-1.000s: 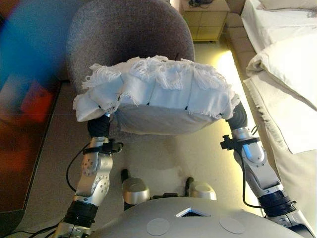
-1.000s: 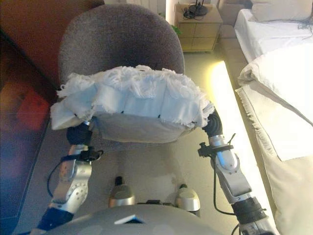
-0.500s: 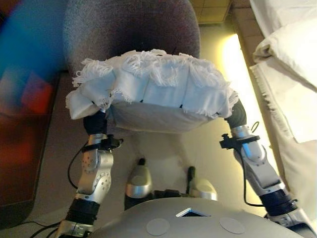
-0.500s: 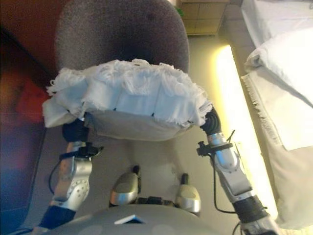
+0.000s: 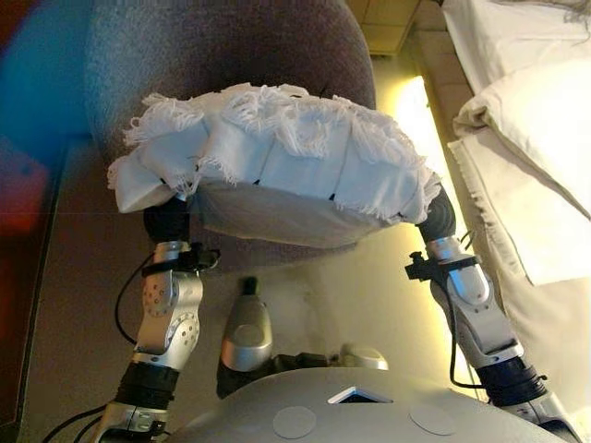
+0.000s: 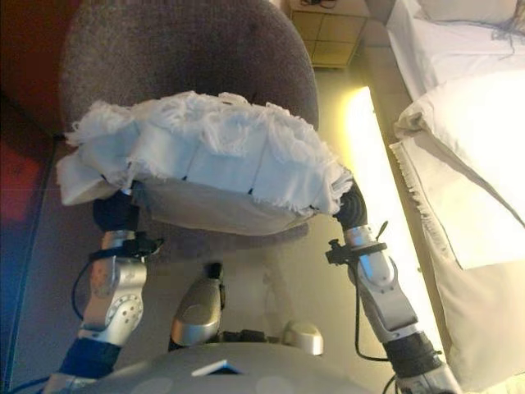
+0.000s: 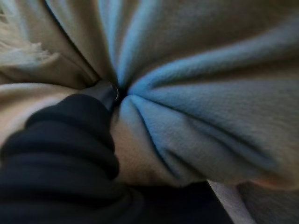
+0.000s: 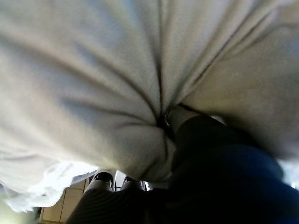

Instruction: Pick up the cushion and take it to the sofa

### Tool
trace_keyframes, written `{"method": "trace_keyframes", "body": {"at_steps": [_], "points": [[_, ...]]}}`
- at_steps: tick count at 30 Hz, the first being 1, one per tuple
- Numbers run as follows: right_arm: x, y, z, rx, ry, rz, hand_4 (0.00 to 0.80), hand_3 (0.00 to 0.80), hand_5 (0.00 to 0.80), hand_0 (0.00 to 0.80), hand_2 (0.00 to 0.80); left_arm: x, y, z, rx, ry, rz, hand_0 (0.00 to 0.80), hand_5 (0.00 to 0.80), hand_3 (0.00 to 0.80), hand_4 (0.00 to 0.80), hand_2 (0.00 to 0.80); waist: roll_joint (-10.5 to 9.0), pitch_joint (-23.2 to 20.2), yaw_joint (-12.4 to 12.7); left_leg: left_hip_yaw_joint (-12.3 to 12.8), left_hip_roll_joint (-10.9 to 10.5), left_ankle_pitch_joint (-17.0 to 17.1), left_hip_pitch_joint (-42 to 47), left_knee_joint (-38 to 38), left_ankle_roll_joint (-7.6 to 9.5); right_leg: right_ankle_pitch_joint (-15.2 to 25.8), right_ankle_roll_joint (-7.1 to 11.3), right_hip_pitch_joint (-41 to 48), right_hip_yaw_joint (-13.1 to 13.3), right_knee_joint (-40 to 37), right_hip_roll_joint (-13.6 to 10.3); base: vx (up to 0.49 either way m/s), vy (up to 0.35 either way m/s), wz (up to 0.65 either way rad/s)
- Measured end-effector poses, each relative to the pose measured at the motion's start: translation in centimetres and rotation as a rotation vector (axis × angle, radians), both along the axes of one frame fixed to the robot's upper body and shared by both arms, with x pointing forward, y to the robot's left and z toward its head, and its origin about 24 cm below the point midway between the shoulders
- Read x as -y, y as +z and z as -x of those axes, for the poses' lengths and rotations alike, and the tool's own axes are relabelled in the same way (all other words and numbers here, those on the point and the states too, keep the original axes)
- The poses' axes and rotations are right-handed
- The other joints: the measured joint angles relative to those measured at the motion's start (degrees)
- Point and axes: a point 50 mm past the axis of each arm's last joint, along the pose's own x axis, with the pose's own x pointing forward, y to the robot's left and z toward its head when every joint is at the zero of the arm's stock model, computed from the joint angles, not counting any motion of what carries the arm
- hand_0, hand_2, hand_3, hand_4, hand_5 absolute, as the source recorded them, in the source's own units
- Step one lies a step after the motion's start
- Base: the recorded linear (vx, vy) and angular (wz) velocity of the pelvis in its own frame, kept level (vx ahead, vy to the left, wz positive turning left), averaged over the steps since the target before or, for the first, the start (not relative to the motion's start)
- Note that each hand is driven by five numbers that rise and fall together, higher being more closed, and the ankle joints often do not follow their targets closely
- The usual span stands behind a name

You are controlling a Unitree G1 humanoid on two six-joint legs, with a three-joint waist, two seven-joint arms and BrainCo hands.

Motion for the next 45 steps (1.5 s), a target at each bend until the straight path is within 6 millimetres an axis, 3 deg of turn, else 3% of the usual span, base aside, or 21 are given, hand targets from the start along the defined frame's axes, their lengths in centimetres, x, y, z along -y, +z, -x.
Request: {"method": "trace_keyframes", "body": {"at_steps": [3,5,7,10,12,14,16,17,19,20,21,24,27,28,29,33,41,45], "points": [[-0.3,0.1,-0.1,0.009,-0.002,0.009,0.800,0.800,0.800,0.800,0.800,-0.4,0.3,-0.1,0.014,0.006,-0.010,0.800,0.800,0.800,0.800,0.800,1.28,-0.5,-0.1,-1.8,-0.4,-0.1,2.8,-3.9,0.80,7.3,1.09,-1.3,1.6,4.0,1.5,0.407,0.080,0.29],[-0.5,0.0,-0.1,0.006,-0.013,0.004,0.800,0.800,0.800,0.800,0.800,-0.5,0.4,-0.2,0.008,-0.002,-0.026,0.800,0.800,0.800,0.800,0.800,1.81,-0.7,-0.4,-3.3,-0.5,0.6,6.3,-7.9,1.45,5.0,1.49,-4.1,2.9,8.6,3.3,0.345,0.029,0.31],[-0.6,0.0,-0.1,0.006,-0.012,0.010,0.800,0.800,0.800,0.800,0.800,-0.5,0.3,-0.1,0.006,-0.003,-0.025,0.800,0.800,0.800,0.800,0.800,2.47,-1.1,-1.2,-4.7,-0.7,0.7,8.5,-10.7,1.86,1.0,-0.12,-9.3,1.5,9.3,4.6,0.334,-0.028,0.26],[-0.4,-0.1,0.0,0.004,-0.016,0.022,0.800,0.800,0.800,0.800,0.800,-0.4,0.2,-0.1,0.001,-0.015,-0.017,0.800,0.800,0.800,0.800,0.800,3.26,-1.5,-6.5,-10.2,-1.2,1.1,9.0,-12.3,2.36,0.6,-1.05,-15.6,1.6,0.0,6.8,0.376,-0.101,0.80],[0.0,-0.4,0.2,-0.009,-0.035,0.030,0.800,0.800,0.800,0.800,0.800,0.2,-0.2,0.0,-0.015,-0.034,-0.005,0.800,0.800,0.800,0.800,0.800,3.48,-1.7,-9.7,-14.2,-1.9,1.1,9.3,-12.9,2.33,4.9,-0.98,-17.4,3.4,-9.3,6.6,0.390,-0.168,1.16],[0.3,-0.4,0.1,-0.013,-0.061,0.029,0.800,0.800,0.800,0.800,0.800,0.6,-0.7,0.1,-0.035,-0.051,-0.001,0.800,0.800,0.800,0.800,0.800,3.29,-1.8,-11.3,-17.2,-1.9,0.8,10.1,-13.4,1.78,10.8,-1.10,-18.2,4.9,-16.9,6.4,0.284,-0.163,0.96],[0.6,-0.5,0.1,-0.017,-0.076,0.030,0.800,0.800,0.800,0.800,0.800,0.7,-1.1,0.4,-0.057,-0.060,-0.007,0.800,0.800,0.800,0.800,0.800,1.71,-2.7,-11.5,-20.2,-2.1,0.3,10.5,-14.2,0.79,12.5,-1.15,-17.5,5.0,-20.3,5.8,0.177,-0.142,1.01],[0.9,-0.6,0.1,-0.020,-0.088,0.039,0.800,0.800,0.800,0.800,0.800,0.9,-1.4,0.4,-0.073,-0.071,-0.004,0.800,0.800,0.800,0.800,0.800,1.43,-2.9,-11.4,-20.9,-1.6,0.5,11.9,-15.4,-0.30,15.3,-2.60,-16.1,5.1,-21.2,6.1,0.193,-0.141,0.99],[1.9,-0.5,-0.2,-0.020,-0.105,0.078,0.800,0.800,0.800,0.800,0.800,1.8,-1.8,0.6,-0.087,-0.092,0.023,0.800,0.800,0.800,0.800,0.800,4.33,-3.0,-10.9,-21.0,1.9,0.4,12.9,-16.8,-0.50,16.5,-3.92,-13.9,2.1,-24.0,8.7,0.181,-0.137,0.68],[2.2,-0.5,-0.3,-0.024,-0.103,0.100,0.800,0.800,0.800,0.800,0.800,2.0,-1.9,0.6,-0.088,-0.092,0.034,0.800,0.800,0.800,0.800,0.800,4.86,-3.1,-10.9,-20.6,3.1,0.1,13.8,-17.0,-0.86,18.1,-5.52,-12.5,1.5,-25.2,9.9,0.184,-0.128,0.56],[2.4,-0.5,-0.3,-0.029,-0.099,0.109,0.800,0.800,0.800,0.800,0.800,2.2,-2.0,0.6,-0.087,-0.091,0.044,0.800,0.800,0.800,0.800,0.800,5.17,-3.3,-10.9,-19.9,3.9,-0.3,14.2,-16.9,-1.50,18.9,-6.72,-11.6,1.5,-26.1,10.9,0.161,-0.110,0.44],[2.5,-0.3,-0.4,-0.026,-0.089,0.108,0.800,0.800,0.800,0.800,0.800,2.3,-2.0,0.6,-0.085,-0.087,0.057,0.800,0.800,0.800,0.800,0.800,5.73,-3.6,-10.2,-17.0,4.9,-1.1,14.5,-16.2,-2.74,19.6,-7.99,-11.3,1.5,-27.1,12.3,0.072,-0.083,-0.02],[2.5,-0.6,-0.1,-0.045,-0.088,0.113,0.800,0.800,0.800,0.800,0.800,2.3,-2.0,0.7,-0.087,-0.089,0.056,0.800,0.800,0.800,0.800,0.800,5.01,-3.3,-9.9,-16.1,5.4,-2.7,10.9,-10.7,-5.17,19.5,-8.22,-11.5,0.8,-27.1,12.6,0.047,-0.097,0.05],[2.5,-0.8,0.0,-0.050,-0.088,0.112,0.800,0.800,0.800,0.800,0.800,2.3,-2.0,0.7,-0.088,-0.089,0.057,0.800,0.800,0.800,0.800,0.800,4.88,-3.3,-9.9,-15.3,5.4,-3.4,9.5,-9.3,-5.27,19.5,-8.22,-11.9,0.0,-27.0,12.6,0.079,-0.023,0.36],[2.6,-0.9,0.1,-0.054,-0.090,0.112,0.800,0.800,0.800,0.800,0.800,2.4,-2.1,0.7,-0.089,-0.092,0.057,0.800,0.800,0.800,0.800,0.800,4.73,-3.2,-9.9,-14.9,5.5,-3.9,8.4,-8.8,-5.14,19.5,-8.23,-12.2,-0.7,-27.1,12.4,0.103,0.039,0.40],[2.5,-1.2,0.1,-0.063,-0.082,0.112,0.800,0.800,0.800,0.800,0.800,2.2,-2.2,0.7,-0.098,-0.092,0.046,0.800,0.800,0.800,0.800,0.800,4.34,-2.9,-9.5,-9.2,6.5,-2.1,8.8,-11.7,-2.10,19.6,-8.05,-11.8,-3.3,-27.6,10.6,0.102,0.100,0.39],[2.3,-1.7,0.2,-0.102,-0.068,0.103,0.800,0.800,0.800,0.800,0.800,1.9,-2.5,0.7,-0.127,-0.086,0.030,0.800,0.800,0.800,0.800,0.800,5.09,-2.8,-9.8,-8.1,6.2,1.3,11.8,-17.6,-4.36,19.5,-7.15,-11.2,-3.4,-28.0,9.8,0.076,0.075,0.02],[2.3,-3.4,-0.2,-0.169,-0.096,0.116,0.800,0.800,0.800,0.800,0.800,2.1,-3.8,0.5,-0.184,-0.083,0.007,0.800,0.800,0.800,0.800,0.800,5.87,-3.1,-10.0,-7.4,5.9,1.9,10.5,-17.8,-5.28,19.7,-6.77,-13.0,-3.2,-27.9,9.5,-0.111,0.037,-0.06]]}}
